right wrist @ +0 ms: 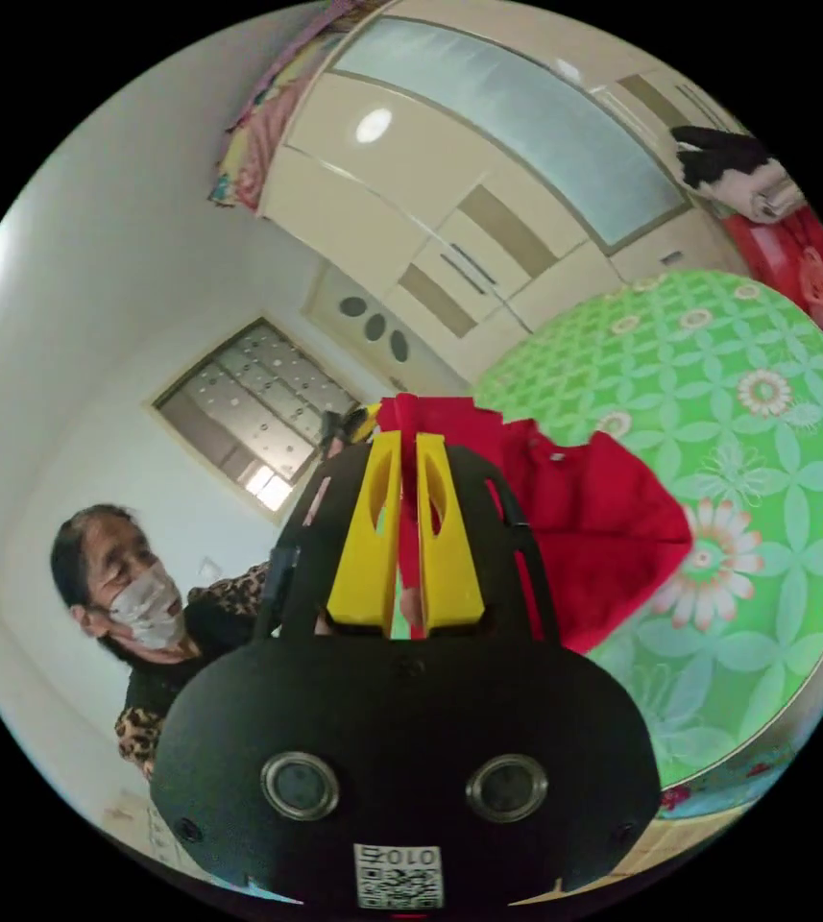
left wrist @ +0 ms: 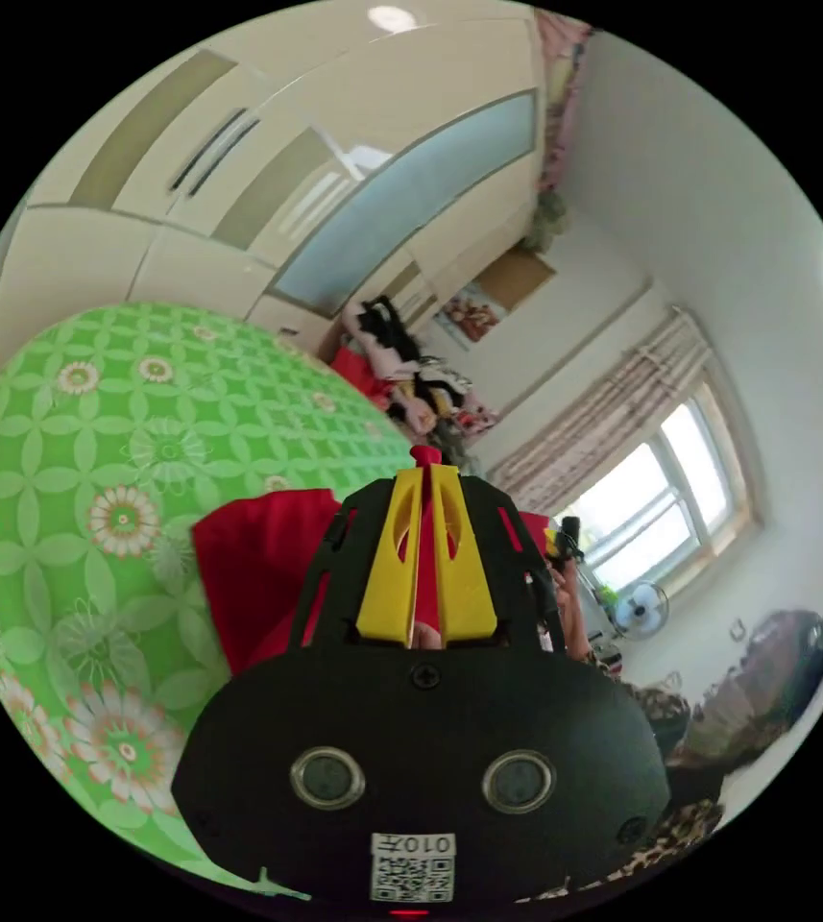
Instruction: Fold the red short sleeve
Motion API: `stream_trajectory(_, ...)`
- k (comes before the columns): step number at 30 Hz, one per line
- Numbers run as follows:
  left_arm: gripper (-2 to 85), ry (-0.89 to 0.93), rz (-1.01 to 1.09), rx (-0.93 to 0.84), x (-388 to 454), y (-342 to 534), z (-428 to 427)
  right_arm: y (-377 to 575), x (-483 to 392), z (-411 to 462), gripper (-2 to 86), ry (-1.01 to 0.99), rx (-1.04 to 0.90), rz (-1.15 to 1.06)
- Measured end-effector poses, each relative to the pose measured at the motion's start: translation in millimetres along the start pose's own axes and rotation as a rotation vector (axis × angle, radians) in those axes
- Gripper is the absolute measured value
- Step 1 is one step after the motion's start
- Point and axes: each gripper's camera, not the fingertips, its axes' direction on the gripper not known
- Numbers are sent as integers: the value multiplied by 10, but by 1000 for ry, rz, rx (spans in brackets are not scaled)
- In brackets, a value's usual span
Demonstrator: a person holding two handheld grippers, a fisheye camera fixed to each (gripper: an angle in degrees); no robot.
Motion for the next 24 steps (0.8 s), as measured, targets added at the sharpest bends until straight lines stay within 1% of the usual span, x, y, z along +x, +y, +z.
stream_trajectory(2,-1,90,171,38,478,420,-489,170,-396,48,44,-65,-62,-125)
stream_trajectory(3,-1,99,215,46,587,560,-618,322,-660,99,43,-82,-141,-233)
stream_trajectory(4,-1,107,302,44,777,859,-861,513,-896,167,41,-67,-231,-343)
stream_trajectory(5,-1,101,365,34,902,1178,-1080,618,-989,207,40,-45,-274,-387)
stream_trajectory(6,-1,94,379,30,932,1337,-1174,831,-1115,301,38,2,-360,-451)
stream_trajectory(7,-1,86,383,-6,929,1633,-1308,1038,-1157,425,38,8,-469,-489)
stream_trajectory(8,-1,92,377,-87,865,1902,-1361,1132,-1146,496,39,2,-525,-490)
stream_trajectory(9,-1,92,358,-126,806,2028,-1368,1281,-1061,654,40,21,-614,-432)
stream_trajectory(10,-1,60,267,-182,632,2259,-1358,1404,-923,830,44,58,-701,-337)
stream_trajectory(11,-1,12,148,-214,423,2458,-1330,1467,-848,923,46,69,-751,-288)
stream_trajectory(12,-1,1,102,-222,327,2548,-1312,1586,-696,1100,48,96,-849,-195)
stream_trajectory(13,-2,6,32,-240,158,2697,-1260,1677,-596,1232,50,107,-896,-132)
stream_trajectory(14,-2,0,-43,-220,9,2808,-1234,1713,-576,1280,51,104,-907,-117)
stream_trajectory(16,-2,21,-92,-174,-115,2892,-1246,1806,-646,1356,52,87,-933,-128)
stream_trajectory(18,-2,56,-67,-134,-112,2910,-1329,1850,-789,1301,52,60,-946,-172)
stream_trajectory(20,-2,12,26,-44,54,2899,-1589,1866,-965,1166,51,29,-921,-236)
stream_trajectory(21,-2,0,55,-5,115,2896,-1668,1841,-1078,1044,49,25,-865,-280)
stream_trajectory(23,-2,28,180,118,346,2832,-1827,1750,-1209,859,41,-1,-740,-351)
stream_trajectory(24,-2,24,183,127,373,2792,-1799,1637,-1210,760,35,49,-624,-336)
